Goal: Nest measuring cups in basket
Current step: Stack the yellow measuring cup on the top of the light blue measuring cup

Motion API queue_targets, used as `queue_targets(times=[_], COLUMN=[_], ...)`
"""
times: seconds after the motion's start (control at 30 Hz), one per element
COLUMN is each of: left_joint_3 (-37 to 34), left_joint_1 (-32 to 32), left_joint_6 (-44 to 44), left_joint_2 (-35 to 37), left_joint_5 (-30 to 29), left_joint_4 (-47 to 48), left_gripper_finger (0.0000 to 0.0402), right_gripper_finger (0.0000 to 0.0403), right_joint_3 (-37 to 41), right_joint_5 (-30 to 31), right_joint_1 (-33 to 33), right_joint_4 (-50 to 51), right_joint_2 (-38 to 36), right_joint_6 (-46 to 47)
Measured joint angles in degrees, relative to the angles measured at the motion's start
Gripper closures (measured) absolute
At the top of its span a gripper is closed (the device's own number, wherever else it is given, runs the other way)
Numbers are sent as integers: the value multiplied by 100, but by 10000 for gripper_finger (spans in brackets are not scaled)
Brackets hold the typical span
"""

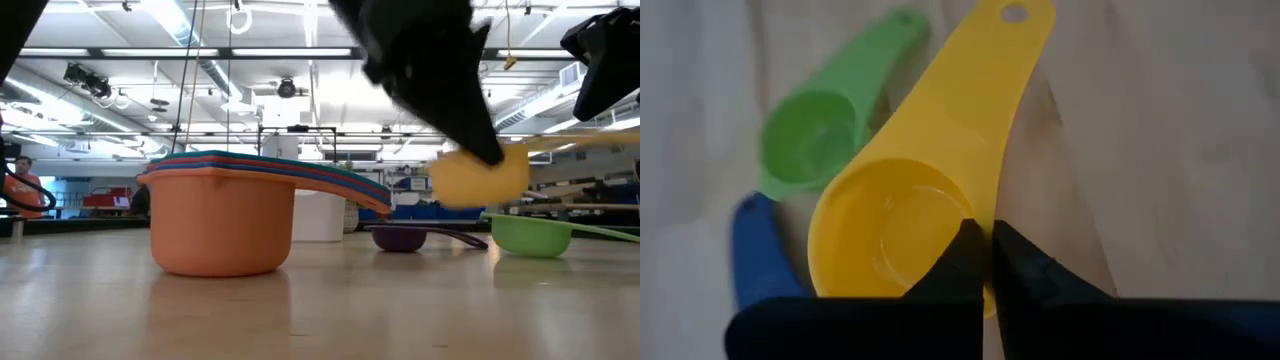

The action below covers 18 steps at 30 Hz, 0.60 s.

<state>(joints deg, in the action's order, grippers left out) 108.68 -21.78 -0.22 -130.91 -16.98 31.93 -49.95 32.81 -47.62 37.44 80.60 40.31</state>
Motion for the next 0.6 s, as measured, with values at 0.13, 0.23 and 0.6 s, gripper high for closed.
queue_targets(times=[0.13, 0.23, 0.6], left_joint_3=[415, 671, 1536], left_joint_1=[-101, -206, -812], left_joint_6=[-248, -601, -3062], left_joint_2=[15, 15, 13], left_joint_5=[-240, -276, -478], left_joint_4=[580, 1048, 2887], left_gripper_finger=[393, 394, 394], right_gripper_finger=[159, 159, 159], right_joint_3=[0, 0, -2], right_joint_5=[23, 106, 795], right_joint_1=[-19, -79, -216], right_joint_4=[257, 520, 827], right_joint_2=[-17, -81, -269], right_joint_6=[31, 92, -164])
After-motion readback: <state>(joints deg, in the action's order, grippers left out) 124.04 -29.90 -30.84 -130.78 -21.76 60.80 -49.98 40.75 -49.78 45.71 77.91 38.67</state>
